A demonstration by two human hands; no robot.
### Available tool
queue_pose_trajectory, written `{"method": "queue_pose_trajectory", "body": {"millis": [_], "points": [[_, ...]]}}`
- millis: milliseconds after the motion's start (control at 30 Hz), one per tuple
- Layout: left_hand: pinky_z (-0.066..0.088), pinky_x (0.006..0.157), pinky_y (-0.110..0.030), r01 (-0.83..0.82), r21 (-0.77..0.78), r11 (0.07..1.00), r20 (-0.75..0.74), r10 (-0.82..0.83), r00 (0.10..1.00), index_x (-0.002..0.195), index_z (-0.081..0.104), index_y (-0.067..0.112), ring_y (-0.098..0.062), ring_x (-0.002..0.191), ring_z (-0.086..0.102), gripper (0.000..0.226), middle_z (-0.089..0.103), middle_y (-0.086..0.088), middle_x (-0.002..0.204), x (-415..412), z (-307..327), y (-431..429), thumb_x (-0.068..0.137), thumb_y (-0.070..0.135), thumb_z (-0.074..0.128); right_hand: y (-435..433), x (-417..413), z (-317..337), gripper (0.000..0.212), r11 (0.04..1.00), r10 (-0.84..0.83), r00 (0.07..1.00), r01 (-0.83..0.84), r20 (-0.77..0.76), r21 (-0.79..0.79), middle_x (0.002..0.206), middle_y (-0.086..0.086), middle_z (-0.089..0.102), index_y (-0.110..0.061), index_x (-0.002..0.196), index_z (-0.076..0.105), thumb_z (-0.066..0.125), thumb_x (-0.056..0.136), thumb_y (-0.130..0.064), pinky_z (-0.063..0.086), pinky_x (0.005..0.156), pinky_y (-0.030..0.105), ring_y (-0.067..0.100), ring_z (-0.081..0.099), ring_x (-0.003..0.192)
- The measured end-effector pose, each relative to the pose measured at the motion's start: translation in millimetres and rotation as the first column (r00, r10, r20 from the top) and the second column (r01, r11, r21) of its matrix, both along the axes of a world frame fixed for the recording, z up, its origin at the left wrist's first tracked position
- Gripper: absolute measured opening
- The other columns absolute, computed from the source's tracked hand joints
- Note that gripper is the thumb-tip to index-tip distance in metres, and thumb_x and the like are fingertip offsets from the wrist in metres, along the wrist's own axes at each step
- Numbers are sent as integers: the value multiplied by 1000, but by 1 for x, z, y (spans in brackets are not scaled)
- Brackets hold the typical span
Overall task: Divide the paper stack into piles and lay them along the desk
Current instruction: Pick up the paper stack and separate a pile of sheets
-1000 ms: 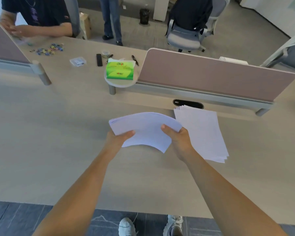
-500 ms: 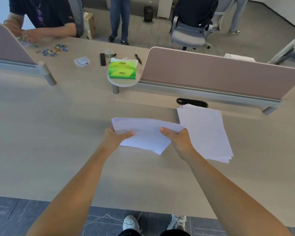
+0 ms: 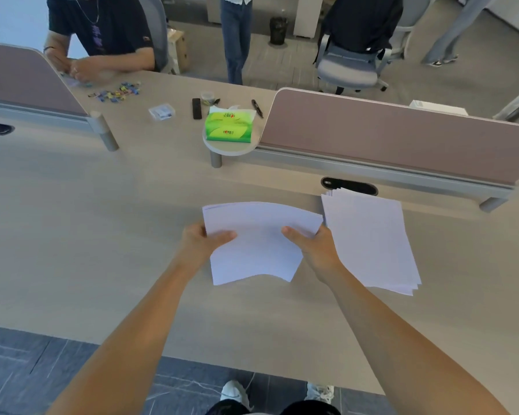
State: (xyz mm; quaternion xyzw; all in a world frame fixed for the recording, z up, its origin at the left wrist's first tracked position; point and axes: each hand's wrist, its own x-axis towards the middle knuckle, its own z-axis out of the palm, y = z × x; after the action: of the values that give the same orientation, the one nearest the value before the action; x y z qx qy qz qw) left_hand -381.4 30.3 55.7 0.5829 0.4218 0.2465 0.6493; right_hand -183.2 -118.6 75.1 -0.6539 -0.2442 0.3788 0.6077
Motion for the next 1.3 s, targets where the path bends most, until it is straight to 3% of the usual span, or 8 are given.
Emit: {"method": "queue_pose_trajectory", "body": {"millis": [133,367,467,667,800,967,1167,1300], "points": [[54,93,-48,61,-14,998,51,-61,997,104,72,18,-24,100,71,57,75,-4,105,-1,7,3,52,37,86,-3,6,2,30,998,54,998,-55,-11,-38,107,1,75,-18,106,71,81,78,-15,56,81,35,19,72,98],[57,85,-52,-177,-50,983,-61,174,983,83,74,23,-26,91,73,49,76,-7,94,15,10,-4,46,51,89,6,-3,9,19,999,-27,1000,27,1,-37,96,-1,78,-19,96,76,82,78,-22,59,83,41,18,73,92],[58,84,-45,-91,-28,995,26,92,995,90,75,24,-22,93,73,47,77,-2,95,3,13,1,50,44,90,5,-5,12,13,1000,-15,999,15,32,-8,92,-2,78,-19,91,76,81,79,-20,59,80,36,16,74,88],[52,72,-19,125,66,990,141,-133,981,103,69,7,-9,86,69,47,73,9,90,-11,15,7,59,19,83,-4,2,5,41,997,81,997,-80,3,-21,108,13,74,-4,108,72,86,71,-16,57,83,37,23,71,98],[54,79,-29,199,70,978,113,-206,972,99,74,15,-20,95,71,33,75,-4,102,-5,19,6,67,21,82,-2,4,6,48,994,109,994,-109,-32,-17,107,15,75,1,105,72,83,65,-22,57,80,34,24,72,95],[53,73,-31,175,74,982,88,-181,979,80,74,16,-19,81,70,17,74,-3,85,-6,21,7,68,26,81,-2,5,8,43,992,126,991,-125,-49,14,104,12,76,3,106,72,84,70,-16,56,74,28,21,73,92],[54,73,-23,133,12,991,187,-133,973,80,76,23,-15,83,71,27,76,3,88,-16,13,10,58,36,82,-6,11,4,47,993,119,992,-120,-39,-9,108,12,75,0,109,72,87,69,-20,55,82,33,27,71,102],[40,61,-28,98,24,995,162,-101,982,67,55,11,-18,66,58,43,59,3,66,-10,10,11,54,40,83,-4,12,7,52,987,159,987,-159,-18,-22,108,11,75,-2,108,73,86,64,-27,55,89,36,26,71,102]]}}
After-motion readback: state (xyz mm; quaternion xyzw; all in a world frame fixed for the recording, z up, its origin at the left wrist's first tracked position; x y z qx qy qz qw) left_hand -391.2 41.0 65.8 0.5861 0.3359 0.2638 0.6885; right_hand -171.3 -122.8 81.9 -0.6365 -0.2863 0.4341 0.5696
